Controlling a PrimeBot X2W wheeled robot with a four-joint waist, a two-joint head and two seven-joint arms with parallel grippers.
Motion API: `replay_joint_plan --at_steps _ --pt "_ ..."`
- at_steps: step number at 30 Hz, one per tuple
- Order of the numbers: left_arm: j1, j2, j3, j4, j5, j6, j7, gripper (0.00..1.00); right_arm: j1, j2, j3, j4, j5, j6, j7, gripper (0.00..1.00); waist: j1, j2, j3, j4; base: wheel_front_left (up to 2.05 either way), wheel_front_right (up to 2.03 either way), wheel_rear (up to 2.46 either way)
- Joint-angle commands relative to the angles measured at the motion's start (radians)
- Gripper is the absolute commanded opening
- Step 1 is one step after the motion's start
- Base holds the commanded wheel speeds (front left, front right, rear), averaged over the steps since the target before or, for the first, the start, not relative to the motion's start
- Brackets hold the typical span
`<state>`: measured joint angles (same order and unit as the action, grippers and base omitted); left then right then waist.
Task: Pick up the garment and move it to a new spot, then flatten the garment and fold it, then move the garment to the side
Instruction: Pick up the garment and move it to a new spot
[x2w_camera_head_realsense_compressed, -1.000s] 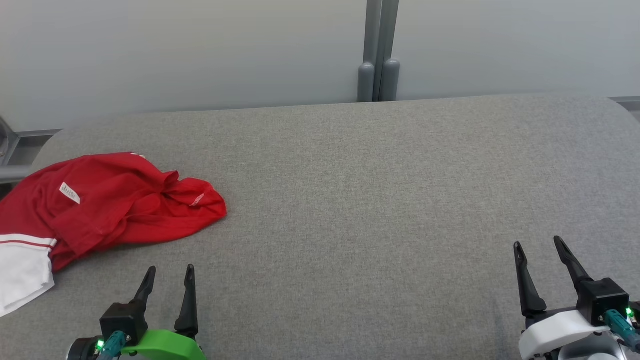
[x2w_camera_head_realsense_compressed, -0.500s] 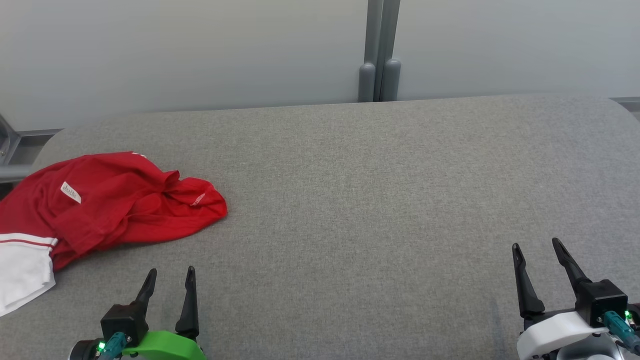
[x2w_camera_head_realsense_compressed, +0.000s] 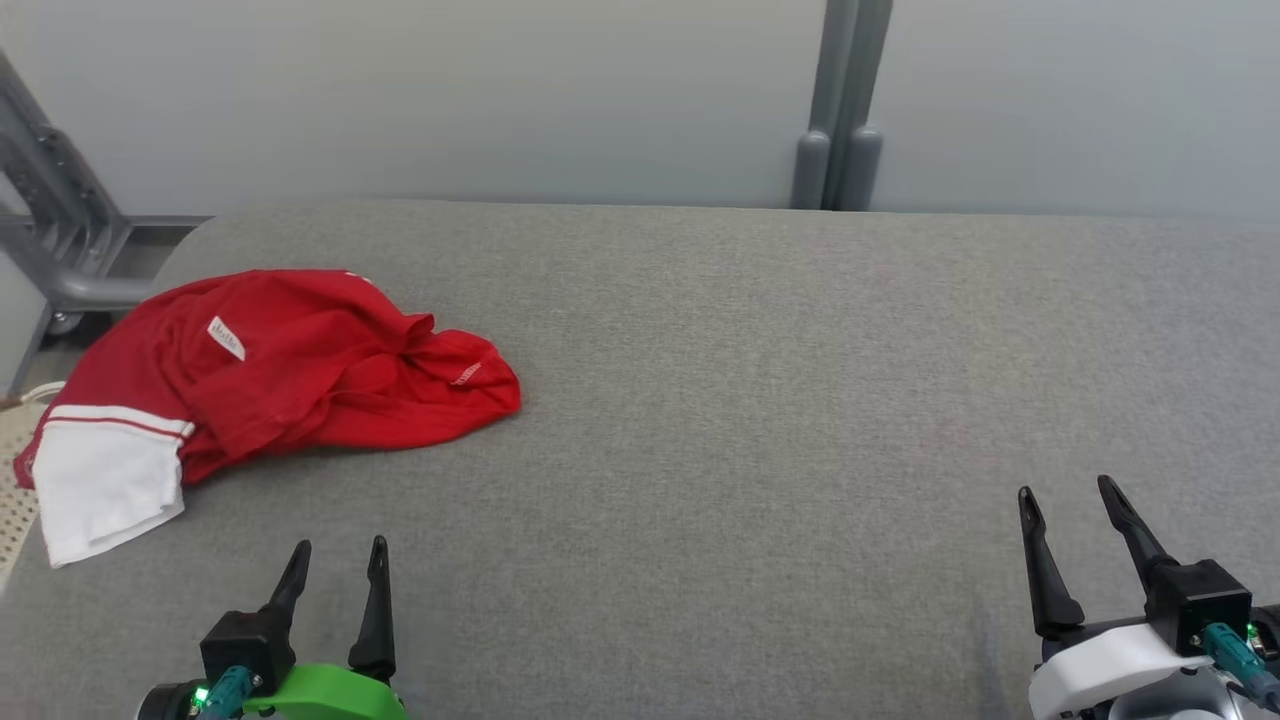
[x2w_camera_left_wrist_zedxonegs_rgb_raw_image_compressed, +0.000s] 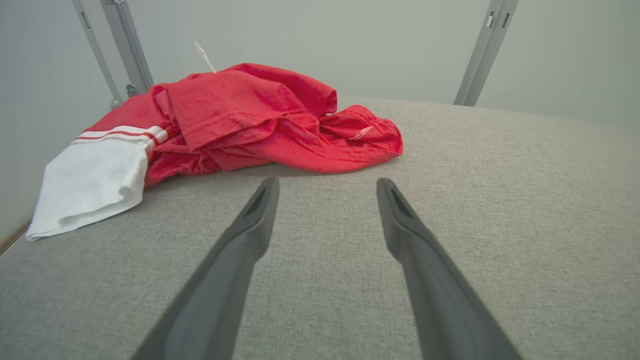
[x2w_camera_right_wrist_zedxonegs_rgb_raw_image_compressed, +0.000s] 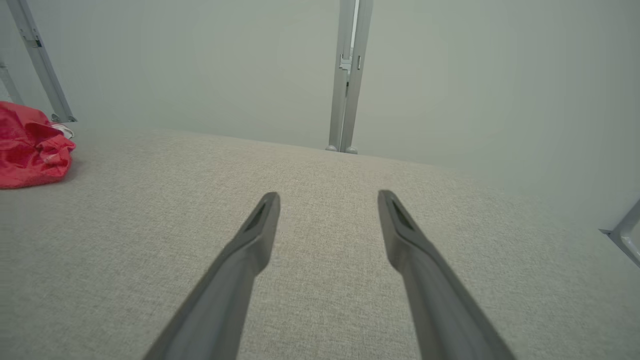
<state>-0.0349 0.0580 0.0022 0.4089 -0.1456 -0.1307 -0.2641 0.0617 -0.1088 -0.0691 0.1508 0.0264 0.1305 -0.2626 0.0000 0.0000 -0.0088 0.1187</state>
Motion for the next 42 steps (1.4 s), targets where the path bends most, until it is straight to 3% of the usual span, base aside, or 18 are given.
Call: replay_joint_plan --at_steps 1,15,30,36,42 --pt "0.005 0.003 0.001 0.002 0.007 0.000 -0.001 1.00 0.008 -0.001 -0.001 -0.005 0.007 0.000 -0.004 1.00 0.0000 0.0000 -0.006 0.082 0.00 0.00 0.00" --pt "0.045 0.000 0.043 0.003 0.018 0.000 -0.001 1.00 -0.021 0.010 0.072 0.011 0.014 0.000 -0.004 1.00 0.0000 0.0000 -0.044 0.351 0.00 0.00 0.00" --pt "0.018 -0.006 0.069 -0.024 0.003 0.000 -0.001 1.00 -0.028 0.007 0.113 -0.002 0.027 0.000 -0.004 1.00 0.0000 0.0000 -0.022 0.370 0.00 0.00 0.00" --pt "-0.137 -0.008 0.042 -0.008 -0.112 0.007 0.000 1.00 -0.093 -0.034 0.126 -0.063 0.010 0.000 -0.004 1.00 0.0000 0.0000 0.123 0.337 0.00 0.00 0.00" --pt "-0.415 -0.009 0.006 0.178 -0.216 0.025 0.002 1.00 -0.202 -0.084 0.164 -0.128 0.000 0.000 -0.003 1.00 0.0000 0.0000 0.310 0.272 0.00 0.00 0.00"
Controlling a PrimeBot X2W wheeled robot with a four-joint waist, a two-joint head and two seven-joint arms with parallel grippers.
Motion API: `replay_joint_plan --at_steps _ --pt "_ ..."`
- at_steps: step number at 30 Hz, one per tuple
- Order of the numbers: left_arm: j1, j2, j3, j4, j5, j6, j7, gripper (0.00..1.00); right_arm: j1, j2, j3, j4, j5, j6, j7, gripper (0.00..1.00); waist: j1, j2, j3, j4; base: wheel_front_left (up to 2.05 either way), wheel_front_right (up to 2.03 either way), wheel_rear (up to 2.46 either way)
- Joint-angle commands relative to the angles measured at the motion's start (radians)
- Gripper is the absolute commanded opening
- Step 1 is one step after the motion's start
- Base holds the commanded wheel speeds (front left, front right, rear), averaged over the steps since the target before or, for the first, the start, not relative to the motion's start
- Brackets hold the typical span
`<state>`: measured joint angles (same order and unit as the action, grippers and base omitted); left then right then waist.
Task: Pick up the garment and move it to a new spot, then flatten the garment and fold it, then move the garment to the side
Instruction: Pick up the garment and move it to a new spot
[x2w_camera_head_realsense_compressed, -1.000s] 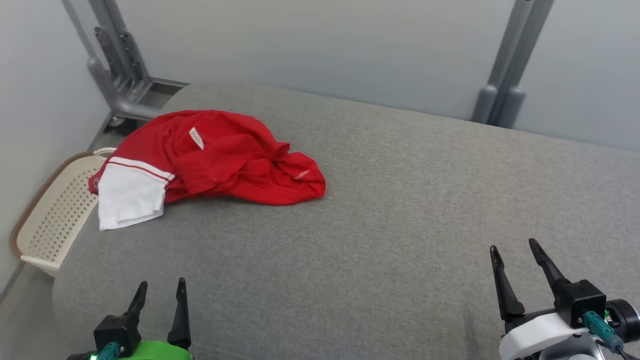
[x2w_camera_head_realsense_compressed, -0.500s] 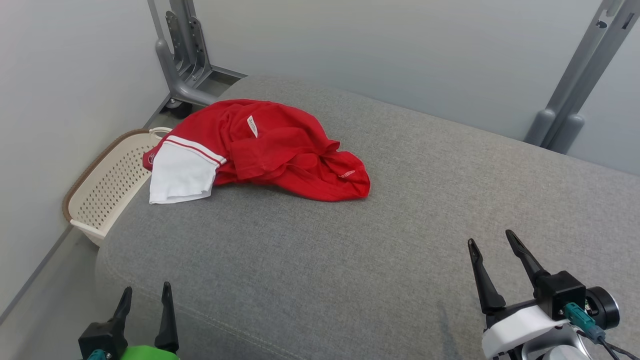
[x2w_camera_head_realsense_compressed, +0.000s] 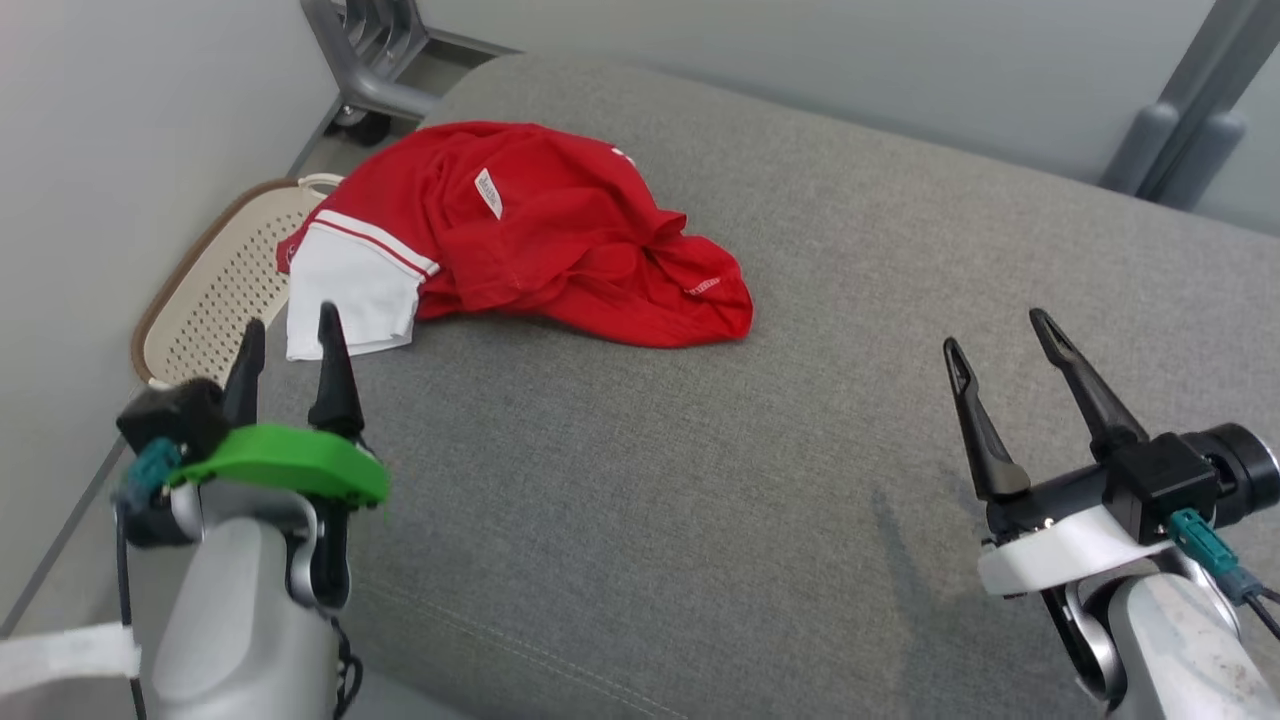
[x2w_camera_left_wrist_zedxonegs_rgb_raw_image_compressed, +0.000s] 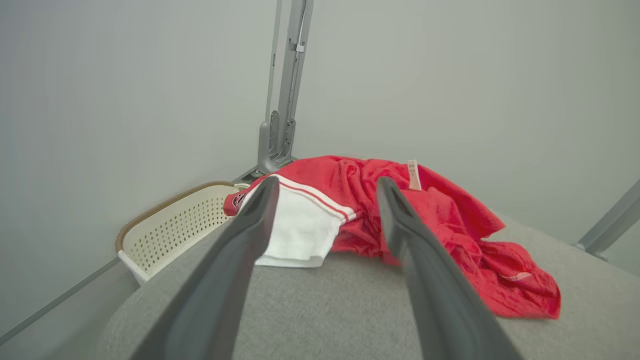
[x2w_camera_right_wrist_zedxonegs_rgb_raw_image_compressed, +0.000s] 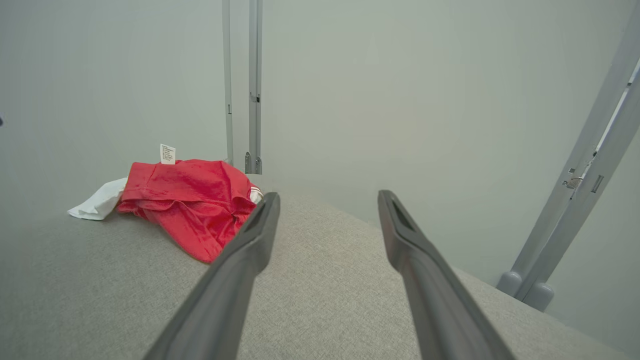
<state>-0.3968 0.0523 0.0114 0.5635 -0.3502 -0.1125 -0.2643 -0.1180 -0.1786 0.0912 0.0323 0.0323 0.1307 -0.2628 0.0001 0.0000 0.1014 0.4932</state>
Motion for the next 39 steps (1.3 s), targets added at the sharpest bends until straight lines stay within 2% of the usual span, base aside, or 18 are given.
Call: replay_joint_plan --at_steps 1,6,10,13,17,21,22,23,27,32,39 --pt "-0.105 -0.003 -0.002 0.054 -0.020 0.006 0.005 1.00 -0.038 -0.020 0.008 -0.018 -0.007 0.000 -0.003 1.00 -0.0001 0.0000 0.227 -0.114 0.00 0.00 0.00" --pt "-0.315 -0.002 0.011 0.216 -0.119 -0.009 0.079 1.00 -0.088 -0.036 0.022 -0.050 -0.010 0.000 -0.003 1.00 -0.0001 0.0000 0.326 -0.165 0.00 0.00 0.00" --pt "-0.428 0.011 -0.002 0.323 -0.150 -0.015 0.134 1.00 -0.112 -0.036 0.023 -0.058 -0.013 0.000 -0.003 1.00 -0.0001 0.0000 0.365 -0.202 0.00 0.00 0.00" --pt "-0.478 0.024 -0.011 0.405 -0.155 -0.013 0.170 1.00 -0.120 -0.028 0.016 -0.066 -0.012 0.000 -0.003 1.00 -0.0001 0.0000 0.375 -0.223 0.00 0.00 0.00" --pt "-0.518 0.050 -0.020 0.516 -0.145 0.019 0.219 1.00 -0.133 -0.019 0.026 -0.068 -0.012 0.000 -0.003 1.00 -0.0001 0.0000 0.380 -0.246 0.00 0.00 0.00" --pt "-0.539 0.055 -0.021 0.568 -0.154 0.013 0.226 1.00 -0.139 -0.014 0.030 -0.072 -0.011 0.000 -0.003 1.00 -0.0001 0.0000 0.380 -0.257 0.00 0.00 0.00" --pt "-0.542 0.053 -0.024 0.583 -0.158 0.007 0.230 0.38 -0.138 -0.013 0.029 -0.072 -0.010 0.000 -0.003 1.00 -0.0001 0.0000 0.378 -0.259 0.00 0.00 0.00" --pt "-0.544 0.051 -0.034 0.596 -0.152 0.003 0.232 0.00 -0.135 -0.012 0.027 -0.071 -0.010 0.000 -0.003 1.00 -0.0001 0.0000 0.375 -0.259 0.00 0.00 0.00" --pt "-0.545 0.046 -0.066 0.633 -0.141 -0.011 0.237 0.00 -0.118 -0.005 0.025 -0.061 -0.009 0.000 -0.003 1.00 -0.0001 0.0000 0.351 -0.259 0.00 0.00 0.00" --pt "-0.557 0.044 -0.116 0.567 -0.126 -0.020 0.141 0.00 -0.090 0.008 0.011 -0.053 -0.001 0.000 -0.003 1.00 -0.0001 0.0000 0.301 -0.254 0.00 0.00 0.00" --pt "-0.545 0.009 -0.322 0.299 -0.167 -0.020 0.143 0.00 -0.050 0.044 0.016 -0.041 0.010 0.000 -0.003 1.00 -0.0001 0.0000 0.219 -0.257 0.00 0.00 0.00"
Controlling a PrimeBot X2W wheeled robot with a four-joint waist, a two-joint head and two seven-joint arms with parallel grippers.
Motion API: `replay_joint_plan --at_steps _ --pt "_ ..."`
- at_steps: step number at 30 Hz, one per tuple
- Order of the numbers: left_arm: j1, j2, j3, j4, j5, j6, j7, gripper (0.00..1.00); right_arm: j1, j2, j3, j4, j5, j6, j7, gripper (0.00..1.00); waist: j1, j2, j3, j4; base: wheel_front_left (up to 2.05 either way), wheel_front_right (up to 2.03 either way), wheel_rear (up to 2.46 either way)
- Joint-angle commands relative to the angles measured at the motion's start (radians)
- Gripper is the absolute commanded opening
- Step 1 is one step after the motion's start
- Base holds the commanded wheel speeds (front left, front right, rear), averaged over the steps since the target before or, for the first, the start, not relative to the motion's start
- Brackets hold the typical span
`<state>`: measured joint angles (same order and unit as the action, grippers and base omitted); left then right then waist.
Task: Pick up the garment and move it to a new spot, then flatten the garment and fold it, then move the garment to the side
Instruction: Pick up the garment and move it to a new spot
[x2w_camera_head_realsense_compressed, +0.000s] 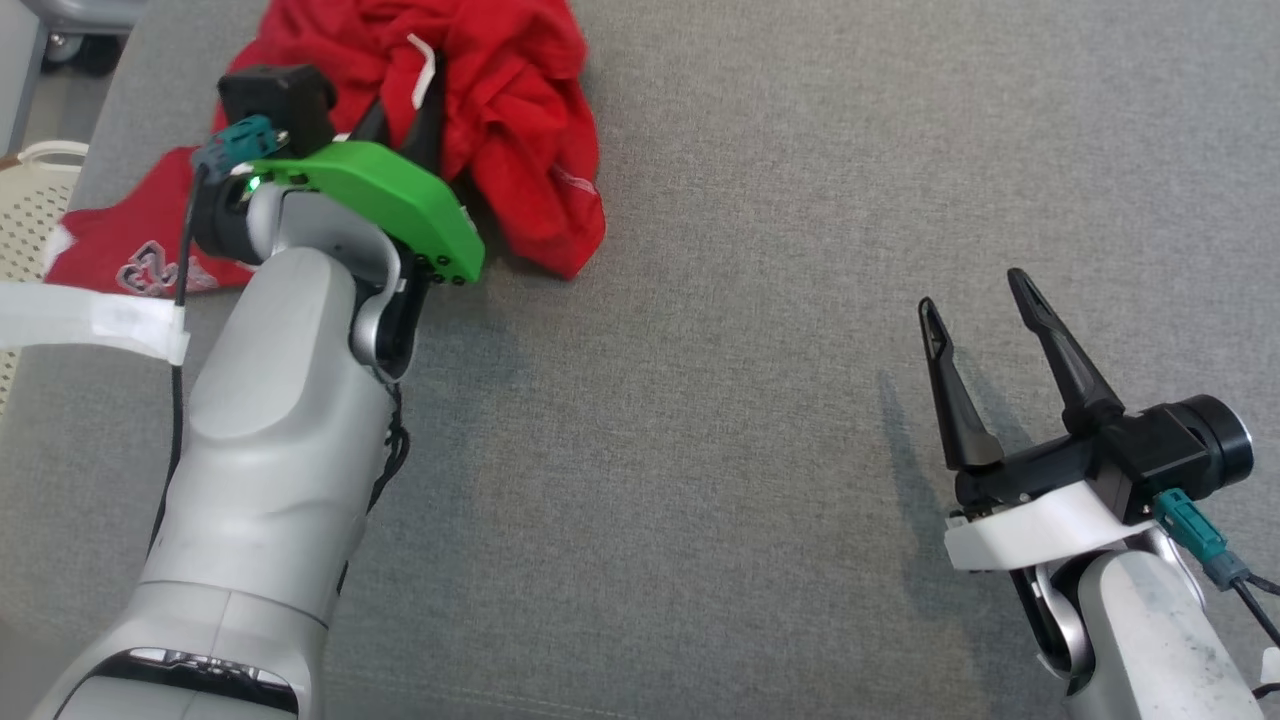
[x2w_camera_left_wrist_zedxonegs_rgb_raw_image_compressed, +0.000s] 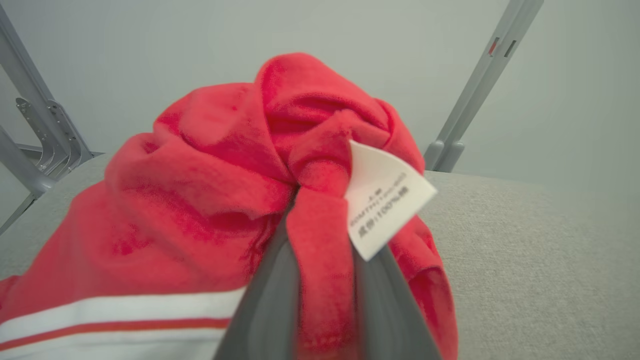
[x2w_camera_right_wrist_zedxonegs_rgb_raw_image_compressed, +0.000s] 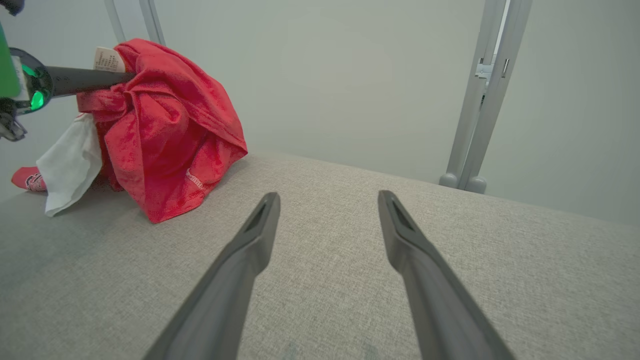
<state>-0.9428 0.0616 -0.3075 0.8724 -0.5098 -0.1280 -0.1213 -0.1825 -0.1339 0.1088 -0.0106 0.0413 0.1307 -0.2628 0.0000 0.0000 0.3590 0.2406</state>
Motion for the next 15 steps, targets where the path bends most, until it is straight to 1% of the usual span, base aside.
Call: replay_joint_plan --at_steps 1,5,10,12,15 --pt "0.009 0.000 -0.027 -0.056 -0.017 -0.004 0.006 0.00 0.018 0.009 0.001 0.004 0.004 0.000 -0.003 1.00 0.0000 0.0000 -0.050 -0.011 0.00 0.00 0.00" --pt "0.043 -0.004 -0.111 -0.242 -0.048 -0.004 0.058 0.00 0.028 0.031 0.004 0.008 0.013 0.000 -0.003 1.00 0.0000 0.0000 -0.091 -0.049 0.00 0.00 0.00" --pt "0.093 -0.008 -0.196 -0.465 -0.082 -0.002 0.145 0.00 0.043 0.053 -0.010 0.007 0.022 0.000 -0.003 1.00 0.0000 0.0000 -0.127 -0.123 0.00 0.00 0.00" --pt "0.112 -0.010 -0.228 -0.552 -0.102 0.007 0.179 0.00 0.049 0.061 -0.011 0.005 0.026 0.000 -0.003 1.00 0.0000 0.0000 -0.131 -0.158 0.00 0.00 0.00" --pt "0.135 -0.011 -0.301 -0.679 -0.136 0.027 0.223 0.00 0.058 0.070 -0.024 0.000 0.029 0.000 -0.003 1.00 0.0000 0.0000 -0.128 -0.206 0.00 0.00 0.00"
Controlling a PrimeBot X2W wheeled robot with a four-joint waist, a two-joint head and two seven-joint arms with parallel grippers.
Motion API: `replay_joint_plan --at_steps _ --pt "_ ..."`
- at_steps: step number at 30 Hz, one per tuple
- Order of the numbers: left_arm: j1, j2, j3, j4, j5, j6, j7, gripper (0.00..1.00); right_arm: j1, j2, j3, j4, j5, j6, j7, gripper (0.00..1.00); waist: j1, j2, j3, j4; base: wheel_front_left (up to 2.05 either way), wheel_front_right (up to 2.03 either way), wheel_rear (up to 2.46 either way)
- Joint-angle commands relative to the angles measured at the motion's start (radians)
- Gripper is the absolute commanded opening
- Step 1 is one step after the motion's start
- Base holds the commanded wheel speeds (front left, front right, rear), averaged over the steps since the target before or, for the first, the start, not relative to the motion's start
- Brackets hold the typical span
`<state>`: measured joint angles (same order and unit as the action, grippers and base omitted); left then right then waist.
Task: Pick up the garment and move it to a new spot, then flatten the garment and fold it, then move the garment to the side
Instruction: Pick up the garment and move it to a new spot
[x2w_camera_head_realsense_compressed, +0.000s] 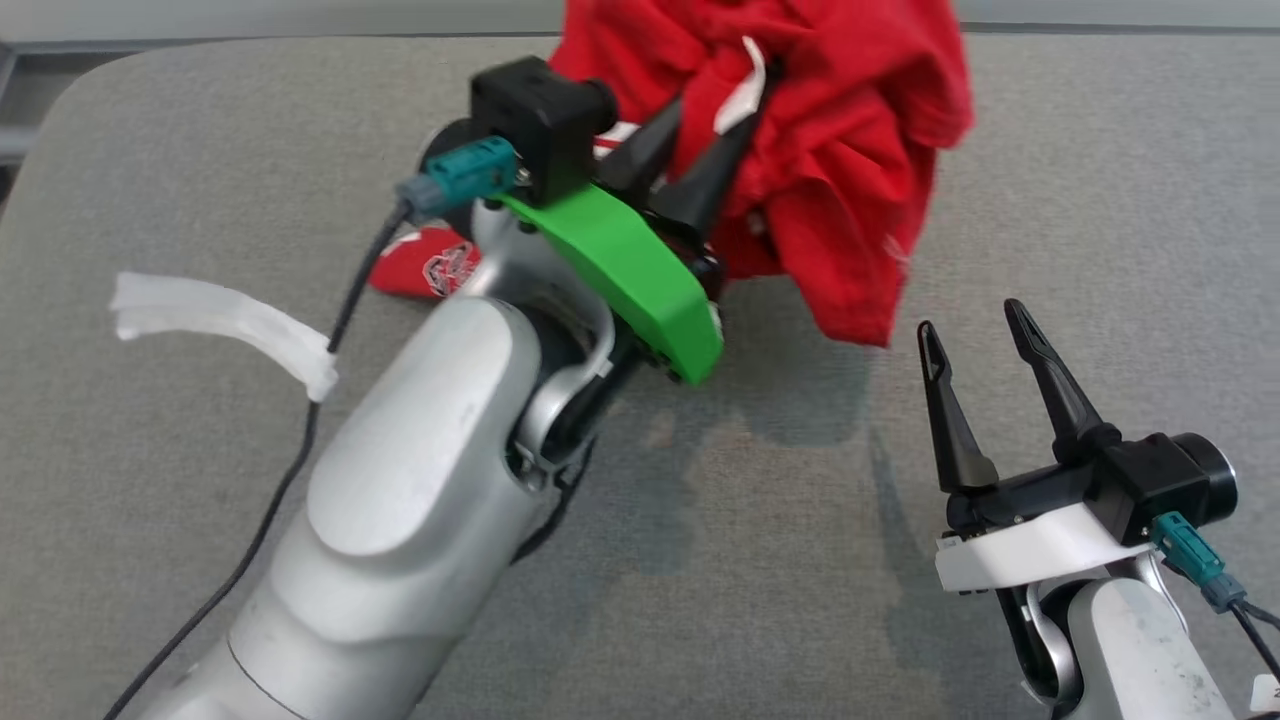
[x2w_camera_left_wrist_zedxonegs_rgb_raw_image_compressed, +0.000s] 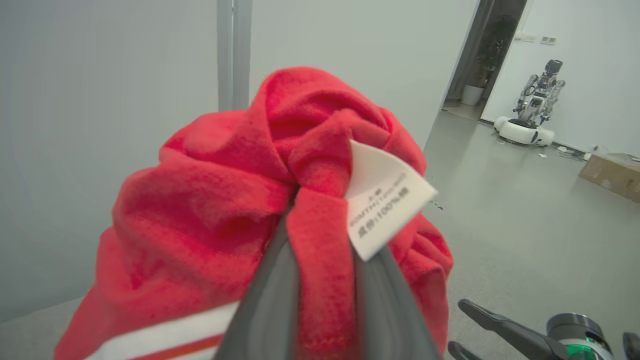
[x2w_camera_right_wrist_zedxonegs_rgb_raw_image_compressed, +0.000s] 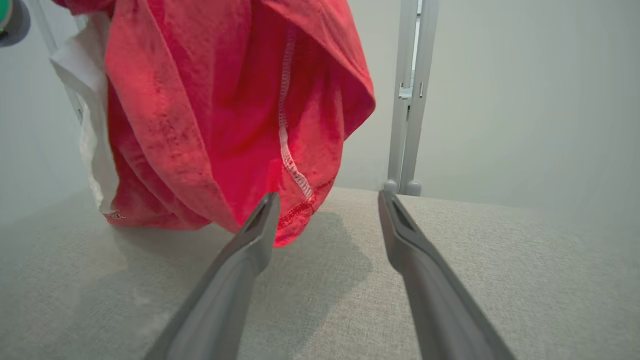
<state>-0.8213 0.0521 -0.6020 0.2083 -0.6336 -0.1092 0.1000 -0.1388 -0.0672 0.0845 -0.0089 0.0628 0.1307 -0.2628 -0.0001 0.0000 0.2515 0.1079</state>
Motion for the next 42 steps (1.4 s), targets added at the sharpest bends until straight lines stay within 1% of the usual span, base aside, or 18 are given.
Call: replay_joint_plan --at_steps 1,4,7,9,12,16,18,19,20,21,22,23,26,30,33,37,40,42 --pt "0.017 -0.001 -0.037 -0.053 -0.024 0.021 0.014 0.00 0.017 0.006 -0.008 -0.003 0.009 0.000 -0.003 1.00 0.0001 0.0000 -0.019 -0.087 0.00 0.00 0.00" --pt "0.032 0.002 -0.101 -0.098 -0.034 0.071 0.038 0.00 0.022 0.011 -0.017 -0.004 0.014 0.000 -0.003 1.00 0.0001 0.0000 -0.011 -0.132 0.00 0.00 0.00" --pt "0.056 0.001 -0.140 -0.054 -0.024 0.102 0.054 0.00 0.028 0.014 -0.020 -0.004 0.021 0.000 -0.003 1.00 0.0001 0.0000 0.000 -0.177 0.00 0.00 0.00" --pt "0.066 0.001 -0.148 -0.032 -0.032 0.106 0.056 0.00 0.032 0.015 -0.023 -0.004 0.025 0.000 -0.003 1.00 0.0001 0.0000 0.004 -0.189 0.00 0.00 0.00" --pt "0.098 0.005 -0.161 0.062 -0.038 0.112 0.055 0.00 0.047 0.016 -0.029 -0.003 0.050 0.000 -0.003 1.00 0.0001 0.0000 0.012 -0.213 0.00 0.00 0.00" --pt "0.129 0.035 -0.165 0.198 -0.018 0.119 0.025 0.00 0.071 0.016 -0.027 0.004 0.078 0.000 -0.003 1.00 0.0001 0.0000 0.017 -0.238 0.00 0.00 0.00" --pt "0.150 0.029 -0.165 0.235 -0.036 0.106 0.003 0.00 0.079 0.016 -0.030 0.004 0.085 0.000 -0.003 1.00 0.0001 0.0000 0.018 -0.244 0.00 0.00 0.00" --pt "0.166 0.029 -0.168 0.256 -0.044 0.091 -0.012 0.10 0.086 0.016 -0.036 0.003 0.089 0.000 -0.003 1.00 0.0001 0.0000 0.018 -0.243 0.00 0.00 0.00" --pt "0.171 0.029 -0.168 0.261 -0.049 0.087 -0.023 0.24 0.089 0.016 -0.040 0.003 0.086 0.000 -0.003 1.00 0.0001 0.0000 0.016 -0.241 0.00 0.00 0.00" --pt "0.175 0.028 -0.171 0.265 -0.048 0.084 -0.032 0.44 0.091 0.016 -0.043 0.004 0.083 0.000 -0.003 1.00 0.0001 0.0000 0.015 -0.237 0.00 0.00 0.00" --pt "0.181 0.024 -0.176 0.266 -0.049 0.082 -0.041 0.70 0.092 0.016 -0.048 0.006 0.078 0.000 -0.003 1.00 0.0001 0.0000 0.011 -0.232 0.00 0.00 0.00" --pt "0.185 0.020 -0.181 0.266 -0.048 0.083 -0.049 1.00 0.092 0.016 -0.052 0.006 0.073 0.000 -0.003 1.00 0.0001 0.0000 0.008 -0.228 0.00 0.00 0.00" --pt "0.194 0.014 -0.190 0.247 -0.049 0.090 -0.065 1.00 0.094 0.016 -0.059 0.004 0.061 0.000 -0.003 1.00 0.0001 0.0000 -0.005 -0.210 0.00 0.00 0.00" --pt "0.210 0.019 -0.198 0.186 -0.034 0.111 -0.080 1.00 0.103 0.016 -0.068 0.006 0.042 0.000 -0.003 1.00 0.0001 0.0000 -0.028 -0.186 0.00 0.00 0.00" --pt "0.234 0.047 -0.198 0.116 -0.021 0.137 -0.086 1.00 0.113 0.016 -0.075 0.003 0.037 0.000 -0.003 1.00 0.0001 0.0000 -0.041 -0.173 0.00 0.00 0.00" --pt "0.273 0.090 -0.182 0.024 -0.010 0.184 -0.093 1.00 0.120 0.016 -0.079 0.001 0.034 0.000 -0.003 1.00 0.0001 0.0000 -0.055 -0.159 0.00 0.00 0.00" --pt "0.295 0.109 -0.180 -0.020 -0.018 0.199 -0.079 1.00 0.123 0.016 -0.076 0.002 0.033 0.000 -0.003 1.00 0.0001 0.0000 -0.059 -0.155 0.00 0.00 0.00" --pt "0.305 0.103 -0.192 -0.039 -0.026 0.200 -0.066 1.00 0.117 0.016 -0.070 0.004 0.033 0.000 -0.003 1.00 0.0001 0.0000 -0.058 -0.155 0.00 0.00 0.00"
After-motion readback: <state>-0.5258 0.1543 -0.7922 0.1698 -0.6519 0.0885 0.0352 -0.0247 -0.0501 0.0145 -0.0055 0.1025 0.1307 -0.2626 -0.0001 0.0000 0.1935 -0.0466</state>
